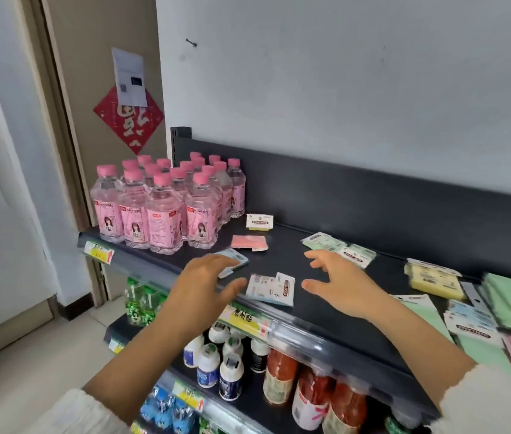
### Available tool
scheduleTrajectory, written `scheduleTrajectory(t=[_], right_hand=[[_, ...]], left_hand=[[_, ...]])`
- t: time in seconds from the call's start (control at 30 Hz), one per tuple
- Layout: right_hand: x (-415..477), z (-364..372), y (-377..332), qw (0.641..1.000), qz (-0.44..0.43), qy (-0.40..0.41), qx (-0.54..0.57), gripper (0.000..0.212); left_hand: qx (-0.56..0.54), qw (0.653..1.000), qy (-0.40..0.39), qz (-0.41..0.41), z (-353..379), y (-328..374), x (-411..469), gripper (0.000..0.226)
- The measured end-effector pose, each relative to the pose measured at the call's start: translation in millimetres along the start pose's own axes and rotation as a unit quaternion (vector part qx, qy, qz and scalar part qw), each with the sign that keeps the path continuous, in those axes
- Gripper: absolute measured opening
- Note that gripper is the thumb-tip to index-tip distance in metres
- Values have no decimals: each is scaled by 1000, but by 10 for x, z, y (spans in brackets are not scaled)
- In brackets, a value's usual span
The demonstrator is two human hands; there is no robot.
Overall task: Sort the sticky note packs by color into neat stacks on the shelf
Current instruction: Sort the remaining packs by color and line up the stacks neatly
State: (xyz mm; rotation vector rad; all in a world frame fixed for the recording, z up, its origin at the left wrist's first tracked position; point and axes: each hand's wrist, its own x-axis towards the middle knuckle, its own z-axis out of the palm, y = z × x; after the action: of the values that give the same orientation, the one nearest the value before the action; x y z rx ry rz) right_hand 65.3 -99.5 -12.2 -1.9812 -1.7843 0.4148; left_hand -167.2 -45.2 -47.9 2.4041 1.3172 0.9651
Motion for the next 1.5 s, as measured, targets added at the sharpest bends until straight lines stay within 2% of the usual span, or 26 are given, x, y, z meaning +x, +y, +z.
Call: scheduleTrajectory(t=[0.17, 0.37, 0.47, 0.6, 0.77, 0.87, 0.97, 1.03, 1.13, 1.23, 1.3, 1.33, 1.43, 1.5], right_hand=[[323, -55, -19, 999, 35, -5, -27, 61], [788, -209, 336, 989, 122, -7, -79, 69], [1043, -200, 536, 984, 149, -21, -95, 77], [1358, -139, 738, 979, 156, -57, -122, 86], [1547, -147, 747, 956, 146, -60, -246, 57], [1537, -151, 659, 957, 114, -42, -264, 45], [1497, -176, 577, 981, 99, 10, -169, 37], [1439, -208, 509, 992, 115, 55, 1, 36], [1245, -217, 352, 967, 144, 124, 171, 32], [1029, -155, 182, 926, 178, 178, 281, 30], [879, -130, 70, 900, 188, 203, 336, 29], [805, -114, 9, 890, 187, 210, 358, 29], [560, -45, -153, 866, 186, 241, 397, 27], [401, 8, -220, 849, 192, 274, 409, 26]], left_hand=[[-5, 999, -29, 20, 52, -197, 355, 41], [-7, 995, -69, 73, 280, -105, 774, 41], [37, 988, -127, 81, 425, -78, 980, 49], [167, 964, -185, 95, 559, -94, 1305, 56], [252, 924, -284, 50, 687, -158, 1547, 52], [239, 926, -288, 55, 710, -194, 1635, 40], [211, 932, -286, 72, 711, -237, 1710, 38], [202, 930, -293, 93, 691, -276, 1727, 37], [163, 937, -282, 125, 665, -318, 1728, 35], [-3, 956, -266, 121, 648, -283, 1739, 53], [-119, 950, -272, 101, 628, -197, 1720, 69], [-163, 944, -269, 102, 613, -147, 1707, 68], [-264, 918, -272, 117, 568, 26, 1645, 35], [-355, 880, -300, 96, 526, 131, 1580, 15]])
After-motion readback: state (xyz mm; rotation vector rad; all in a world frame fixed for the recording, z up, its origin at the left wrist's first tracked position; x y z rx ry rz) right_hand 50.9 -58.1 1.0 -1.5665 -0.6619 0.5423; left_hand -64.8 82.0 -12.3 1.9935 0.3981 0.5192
